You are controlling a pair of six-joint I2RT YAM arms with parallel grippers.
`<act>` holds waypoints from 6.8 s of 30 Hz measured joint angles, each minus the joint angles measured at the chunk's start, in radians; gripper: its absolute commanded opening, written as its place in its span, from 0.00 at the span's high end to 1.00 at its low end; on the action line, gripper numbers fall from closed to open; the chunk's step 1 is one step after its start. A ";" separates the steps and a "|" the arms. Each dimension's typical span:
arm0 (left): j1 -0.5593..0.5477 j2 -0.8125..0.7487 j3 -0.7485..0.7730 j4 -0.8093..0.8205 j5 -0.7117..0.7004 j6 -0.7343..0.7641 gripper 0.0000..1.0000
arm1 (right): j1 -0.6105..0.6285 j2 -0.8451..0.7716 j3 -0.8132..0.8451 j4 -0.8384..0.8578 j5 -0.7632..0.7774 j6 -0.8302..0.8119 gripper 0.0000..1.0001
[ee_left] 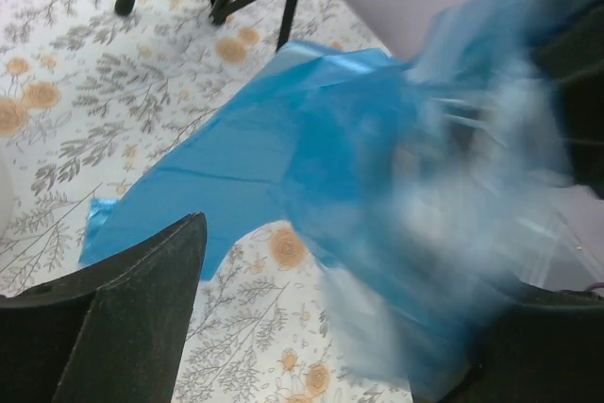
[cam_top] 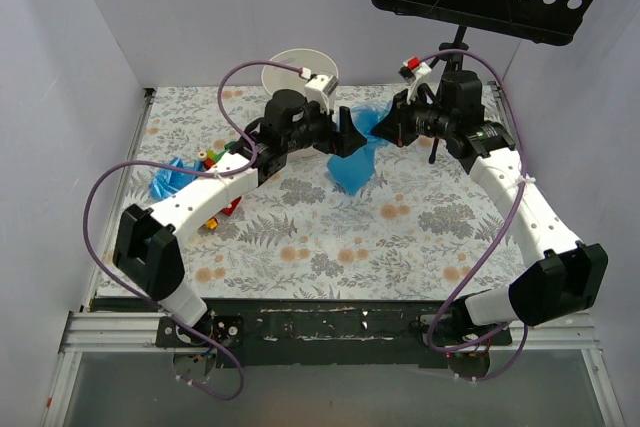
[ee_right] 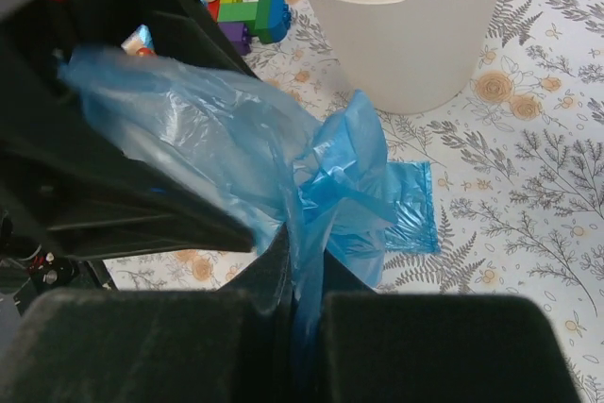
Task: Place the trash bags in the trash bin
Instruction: Unfold the trash bag at the center of the board.
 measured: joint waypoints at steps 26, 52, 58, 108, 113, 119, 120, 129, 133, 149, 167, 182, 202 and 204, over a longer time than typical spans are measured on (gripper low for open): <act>0.019 0.047 0.003 0.119 0.079 -0.134 0.24 | 0.019 0.000 -0.002 -0.008 0.199 0.008 0.99; 0.023 0.077 0.131 0.006 0.067 0.010 1.00 | -0.029 0.000 -0.002 -0.036 0.206 0.011 0.93; 0.023 0.055 0.132 -0.045 0.062 0.080 1.00 | -0.037 0.000 -0.002 -0.039 0.197 0.008 0.67; 0.026 -0.127 0.087 -0.217 -0.140 0.277 1.00 | -0.155 0.013 -0.004 -0.069 -0.034 0.032 0.28; 0.028 -0.171 0.051 -0.153 -0.226 0.222 1.00 | -0.150 -0.003 -0.057 -0.041 -0.211 0.048 0.27; 0.031 -0.224 0.056 -0.109 -0.232 0.205 1.00 | -0.150 0.011 -0.069 0.053 -0.301 0.126 0.20; 0.031 -0.227 0.060 -0.110 -0.231 0.206 1.00 | -0.150 0.020 -0.069 0.087 -0.319 0.148 0.19; 0.031 -0.228 0.085 -0.160 -0.206 0.261 1.00 | -0.145 0.168 -0.066 0.376 -0.429 0.380 0.16; 0.031 -0.228 0.117 -0.181 -0.193 0.275 1.00 | -0.130 0.206 -0.059 0.464 -0.452 0.452 0.16; 0.031 -0.226 0.137 -0.194 -0.173 0.301 0.74 | -0.093 0.293 0.025 0.644 -0.514 0.545 0.99; -0.007 -0.324 -0.132 -0.084 0.019 0.685 0.17 | -0.060 0.114 0.042 -0.026 -0.124 0.061 0.99; -0.014 -0.058 -0.042 0.004 0.088 0.775 0.26 | 0.056 0.068 0.069 -0.125 -0.097 -0.159 0.99; 0.033 -0.066 0.161 -0.312 0.288 0.940 0.33 | 0.122 0.014 0.071 -0.230 -0.085 -0.472 0.99; 0.032 -0.053 0.161 -0.329 0.293 0.953 0.33 | 0.129 0.010 0.072 -0.237 -0.086 -0.488 0.99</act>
